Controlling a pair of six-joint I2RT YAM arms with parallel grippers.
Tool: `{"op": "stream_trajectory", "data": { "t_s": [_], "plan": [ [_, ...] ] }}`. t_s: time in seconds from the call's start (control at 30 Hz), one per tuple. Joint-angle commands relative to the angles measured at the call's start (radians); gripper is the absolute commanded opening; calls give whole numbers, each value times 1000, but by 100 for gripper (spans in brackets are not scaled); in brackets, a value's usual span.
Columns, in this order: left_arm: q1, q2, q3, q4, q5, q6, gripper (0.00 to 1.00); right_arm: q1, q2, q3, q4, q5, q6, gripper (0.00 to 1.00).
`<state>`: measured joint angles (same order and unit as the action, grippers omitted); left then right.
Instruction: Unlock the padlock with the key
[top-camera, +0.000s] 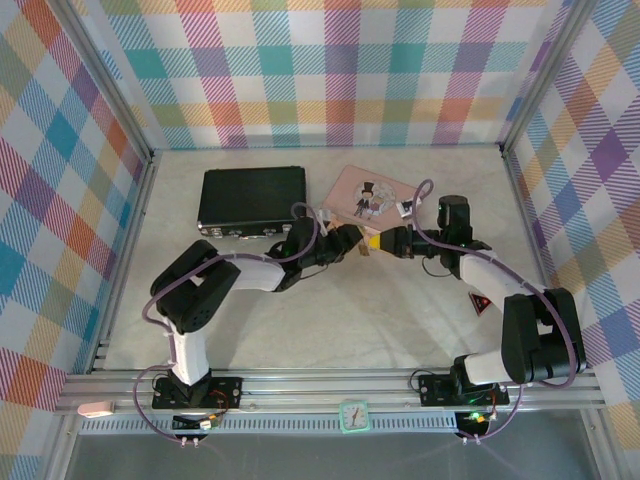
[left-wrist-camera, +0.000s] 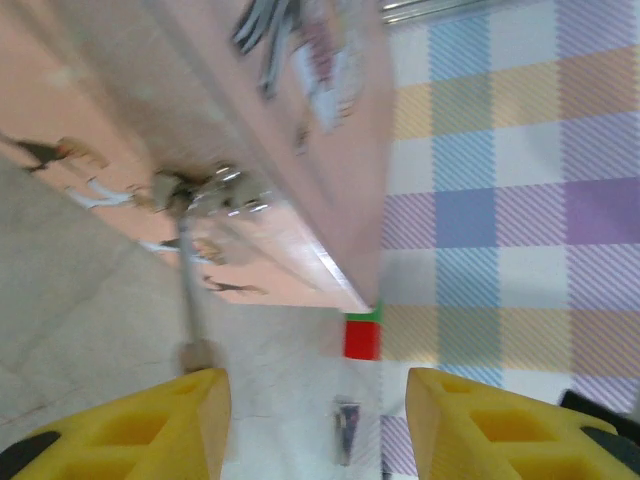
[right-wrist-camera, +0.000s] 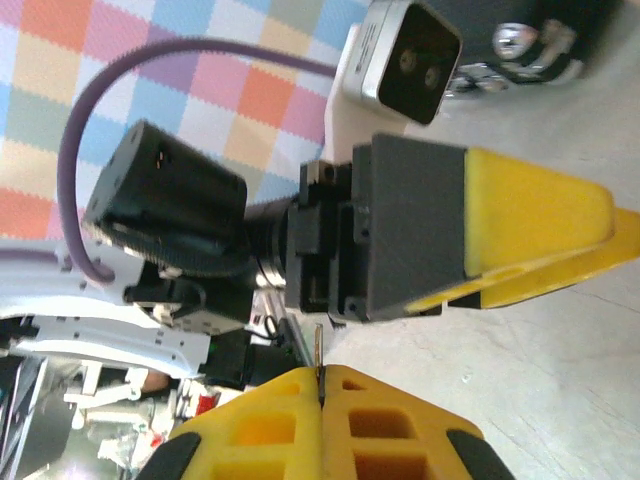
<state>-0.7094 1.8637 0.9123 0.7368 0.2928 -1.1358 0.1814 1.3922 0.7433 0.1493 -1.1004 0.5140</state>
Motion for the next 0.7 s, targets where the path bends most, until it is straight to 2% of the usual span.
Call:
{"op": "stream_trajectory", "data": {
  "t_s": [0.0,0.13,0.23,0.47,0.67],
  "plan": [
    [34,-83,-30,-40,79,16,51,18,10,54,-57,-71,-91,0],
    [64,-163,-34,-151,94,83,53,26,24,83,-99,-54,-112,0],
    [82,-204,-39,-168,109,103,53,40,32,97,-130,-51,-140,0],
    [95,-221,-20,17,249,76,52,61,65,139,-183,-73,-186,0],
    [76,-194,-19,150,318,52,45,73,92,159,-161,-79,-173,0]
  ]
}}
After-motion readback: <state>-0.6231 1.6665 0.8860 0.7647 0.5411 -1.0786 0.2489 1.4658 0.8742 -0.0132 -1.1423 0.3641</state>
